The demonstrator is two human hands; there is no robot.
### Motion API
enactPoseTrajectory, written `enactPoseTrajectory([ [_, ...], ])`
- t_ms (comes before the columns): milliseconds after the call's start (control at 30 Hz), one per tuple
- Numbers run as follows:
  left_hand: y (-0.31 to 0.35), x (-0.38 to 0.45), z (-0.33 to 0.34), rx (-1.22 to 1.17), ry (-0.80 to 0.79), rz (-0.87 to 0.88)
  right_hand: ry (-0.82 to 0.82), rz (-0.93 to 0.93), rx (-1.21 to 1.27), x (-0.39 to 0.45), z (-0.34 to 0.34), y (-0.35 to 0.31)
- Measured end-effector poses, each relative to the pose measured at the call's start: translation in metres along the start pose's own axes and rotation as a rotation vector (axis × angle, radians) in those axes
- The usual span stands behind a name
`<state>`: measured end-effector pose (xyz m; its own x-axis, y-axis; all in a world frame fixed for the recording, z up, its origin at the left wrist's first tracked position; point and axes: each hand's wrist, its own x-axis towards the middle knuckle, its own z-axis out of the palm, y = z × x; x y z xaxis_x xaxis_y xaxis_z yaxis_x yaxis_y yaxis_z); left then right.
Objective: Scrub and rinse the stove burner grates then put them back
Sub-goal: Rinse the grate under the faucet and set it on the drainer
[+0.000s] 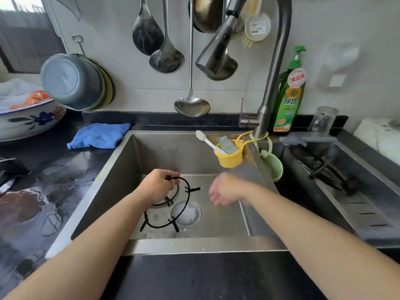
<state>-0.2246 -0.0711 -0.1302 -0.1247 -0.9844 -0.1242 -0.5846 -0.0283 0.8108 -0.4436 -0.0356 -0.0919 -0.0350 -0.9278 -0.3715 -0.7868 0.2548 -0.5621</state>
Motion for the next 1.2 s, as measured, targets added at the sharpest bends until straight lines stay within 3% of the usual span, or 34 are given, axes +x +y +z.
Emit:
enactPoseTrajectory([
  [33, 0.006, -0.008, 0.001, 0.056, 0.028, 0.034, -0.256, 0.054, -0.242, -0.005, 0.014, 0.014],
  [67, 0.015, -0.014, 0.000, 0.123, 0.049, 0.093, -0.248, 0.029, -0.393, -0.003, 0.019, 0.025],
  [100, 0.025, -0.019, -0.003, 0.161, 0.073, 0.150, -0.074, -0.049, -0.388, -0.005, 0.013, 0.027],
  [133, 0.036, -0.026, -0.007, 0.168, 0.081, 0.199, 0.093, -0.114, -0.265, -0.013, 0.003, 0.023],
  [167, 0.052, -0.031, -0.013, 0.165, 0.063, 0.252, 0.150, -0.162, -0.109, -0.018, -0.009, 0.020],
  [267, 0.105, -0.053, -0.021, 0.259, -0.014, 0.465, -0.020, -0.112, 0.207, -0.046, -0.040, 0.011],
  [367, 0.149, -0.071, -0.003, 0.445, 0.031, 0.850, -0.101, 0.076, 0.930, -0.074, -0.077, 0.023],
  [433, 0.168, -0.079, 0.018, 0.683, 0.069, 1.187, -0.215, 0.074, 1.313, -0.088, -0.106, 0.040],
  [500, 0.187, -0.090, 0.045, 0.869, 0.087, 1.408, -0.218, -0.002, 1.456, -0.102, -0.134, 0.062],
  [600, 0.211, -0.101, 0.085, 0.928, 0.160, 1.514, -0.059, -0.035, 1.517, -0.118, -0.169, 0.086],
  [700, 0.229, -0.104, 0.120, 1.003, 0.155, 1.425, 0.174, -0.006, 1.533, -0.130, -0.206, 0.112],
  [767, 0.235, -0.104, 0.138, 1.002, 0.104, 1.204, 0.388, -0.017, 1.439, -0.134, -0.231, 0.136],
  [933, 0.229, -0.087, 0.180, 0.612, -0.088, 0.640, 0.850, 0.012, 1.078, -0.126, -0.274, 0.214],
  [1033, 0.235, -0.074, 0.203, 0.574, -0.107, 0.476, 0.888, -0.002, 0.958, -0.119, -0.290, 0.250],
  [1200, 0.251, -0.048, 0.240, 0.659, -0.108, 0.352, 0.876, -0.020, 0.736, -0.101, -0.289, 0.261],
])
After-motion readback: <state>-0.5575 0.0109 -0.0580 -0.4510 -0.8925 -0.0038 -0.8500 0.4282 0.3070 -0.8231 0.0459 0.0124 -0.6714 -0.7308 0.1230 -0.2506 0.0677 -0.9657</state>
